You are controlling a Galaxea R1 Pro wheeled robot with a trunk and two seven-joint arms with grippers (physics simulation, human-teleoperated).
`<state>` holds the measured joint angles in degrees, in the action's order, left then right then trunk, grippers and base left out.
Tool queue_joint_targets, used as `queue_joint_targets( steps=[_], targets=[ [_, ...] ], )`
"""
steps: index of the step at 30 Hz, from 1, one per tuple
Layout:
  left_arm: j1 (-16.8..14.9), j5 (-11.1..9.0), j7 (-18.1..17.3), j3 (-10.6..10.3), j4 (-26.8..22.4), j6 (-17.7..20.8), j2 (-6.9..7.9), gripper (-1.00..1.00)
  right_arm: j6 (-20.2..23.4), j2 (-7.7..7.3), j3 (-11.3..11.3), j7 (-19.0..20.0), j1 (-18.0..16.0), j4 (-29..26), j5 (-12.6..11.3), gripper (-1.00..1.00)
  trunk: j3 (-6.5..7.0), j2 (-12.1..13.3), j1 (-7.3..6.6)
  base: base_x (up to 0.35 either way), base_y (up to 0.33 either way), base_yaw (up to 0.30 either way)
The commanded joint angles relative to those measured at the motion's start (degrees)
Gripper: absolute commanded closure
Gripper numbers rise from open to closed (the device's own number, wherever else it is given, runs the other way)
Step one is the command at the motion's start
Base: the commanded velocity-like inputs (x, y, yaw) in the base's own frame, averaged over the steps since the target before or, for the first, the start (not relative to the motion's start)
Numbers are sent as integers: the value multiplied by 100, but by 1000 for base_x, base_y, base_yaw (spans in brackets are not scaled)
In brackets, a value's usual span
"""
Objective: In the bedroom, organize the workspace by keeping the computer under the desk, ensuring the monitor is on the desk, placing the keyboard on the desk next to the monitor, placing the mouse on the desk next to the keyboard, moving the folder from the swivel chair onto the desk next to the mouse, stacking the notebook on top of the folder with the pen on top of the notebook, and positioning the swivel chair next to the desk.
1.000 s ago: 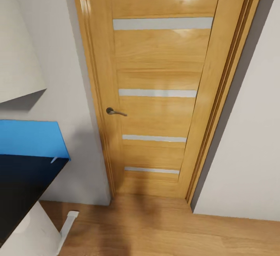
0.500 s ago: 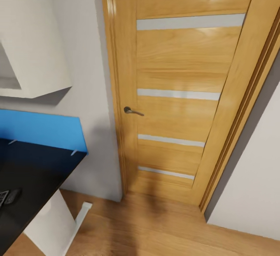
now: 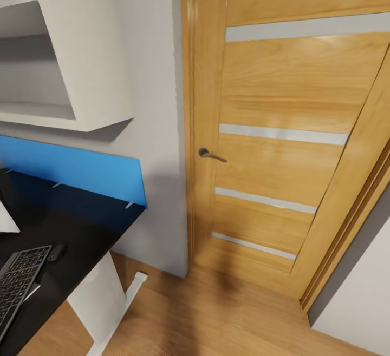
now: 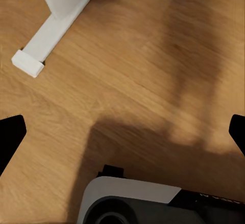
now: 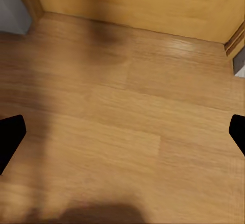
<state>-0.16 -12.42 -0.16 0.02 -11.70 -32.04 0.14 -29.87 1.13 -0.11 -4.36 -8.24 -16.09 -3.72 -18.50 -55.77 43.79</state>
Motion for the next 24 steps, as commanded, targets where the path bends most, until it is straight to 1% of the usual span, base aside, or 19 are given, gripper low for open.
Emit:
queue_joint_targets(
  steps=[1, 7, 12, 15, 16, 22, 24],
  targets=[
    [-2, -15, -2, -2, -4, -12, 3, -100, -60, 1, -4, 1, -3, 1, -40, -100, -6, -4, 0, 0, 0, 290],
    [-2, -15, -2, 1, -5, -19, 4, -100, -173, 3, -8, -2, -3, 5, -41, -100, -6, -4, 0, 0, 0, 290],
    [-2, -19, 2, 6, -5, -47, 4, -100, -367, 7, -10, -33, -3, 13, -34, -100, -6, -4, 0, 0, 0, 289],
    [-2, -26, 14, 8, -6, -62, 7, -100, -472, 11, 4, -273, -3, 16, -20, -100, -6, -4, 0, 0, 0, 290],
    [-2, -32, 19, 12, -6, -68, 10, -100, -513, 24, 12, -434, -3, 17, -13, -100, -6, -4, 0, 0, 0, 290],
    [-2, -39, 23, 19, -8, -72, 12, -100, -540, 72, 18, -575, -3, 18, -15, -100, -6, -4, 0, 0, 0, 289],
    [-2, -40, 24, 22, -8, -75, 12, -100, -547, 118, 23, -609, -3, 22, -5, -100, -6, -4, 0, 0, 0, 289]
  ],
)
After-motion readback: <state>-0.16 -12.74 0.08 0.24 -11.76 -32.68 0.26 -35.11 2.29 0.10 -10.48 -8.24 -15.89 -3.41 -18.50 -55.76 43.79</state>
